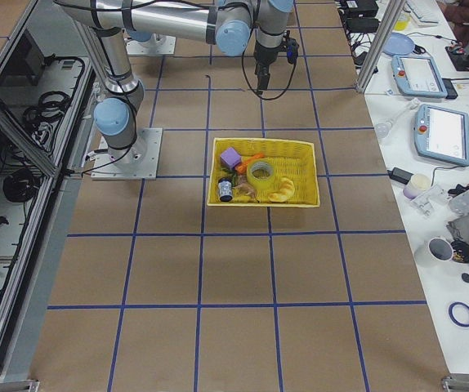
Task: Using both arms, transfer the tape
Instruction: 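Move the right gripper over the yellow basket toward the tape roll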
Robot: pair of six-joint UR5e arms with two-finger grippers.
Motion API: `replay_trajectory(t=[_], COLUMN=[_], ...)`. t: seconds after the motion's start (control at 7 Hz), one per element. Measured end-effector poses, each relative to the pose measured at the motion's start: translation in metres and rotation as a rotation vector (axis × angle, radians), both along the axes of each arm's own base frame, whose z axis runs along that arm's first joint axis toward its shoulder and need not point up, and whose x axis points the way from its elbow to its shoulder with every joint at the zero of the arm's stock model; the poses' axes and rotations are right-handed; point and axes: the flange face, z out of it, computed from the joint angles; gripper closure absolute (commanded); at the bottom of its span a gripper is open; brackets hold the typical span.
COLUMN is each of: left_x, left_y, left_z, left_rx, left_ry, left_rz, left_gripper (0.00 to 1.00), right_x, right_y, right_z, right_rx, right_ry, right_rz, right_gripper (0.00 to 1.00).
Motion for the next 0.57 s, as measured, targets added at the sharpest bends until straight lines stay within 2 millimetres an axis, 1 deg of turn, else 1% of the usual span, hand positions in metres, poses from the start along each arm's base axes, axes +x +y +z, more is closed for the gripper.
replay_trajectory(t=[0.29,0.57], left_x=[-0.0013,-0.0013], left_y=[-0.0012,-0.0019], left_z=[0.0014,0.0018], left_rx=[-0.015,-0.021], left_ry=[0.014,0.016], left_rz=[-0.002,-0.003], left_gripper=[0.0,0.0], right_x=[0.0007,0.0008], right_y=[0.0017,0.0028], right_z=[0.0051,0.0059], right_rx=[-0.01,-0.01], right_ry=[0.001,0.003], right_rz=[0.0,0.002], right_gripper=[0.0,0.0])
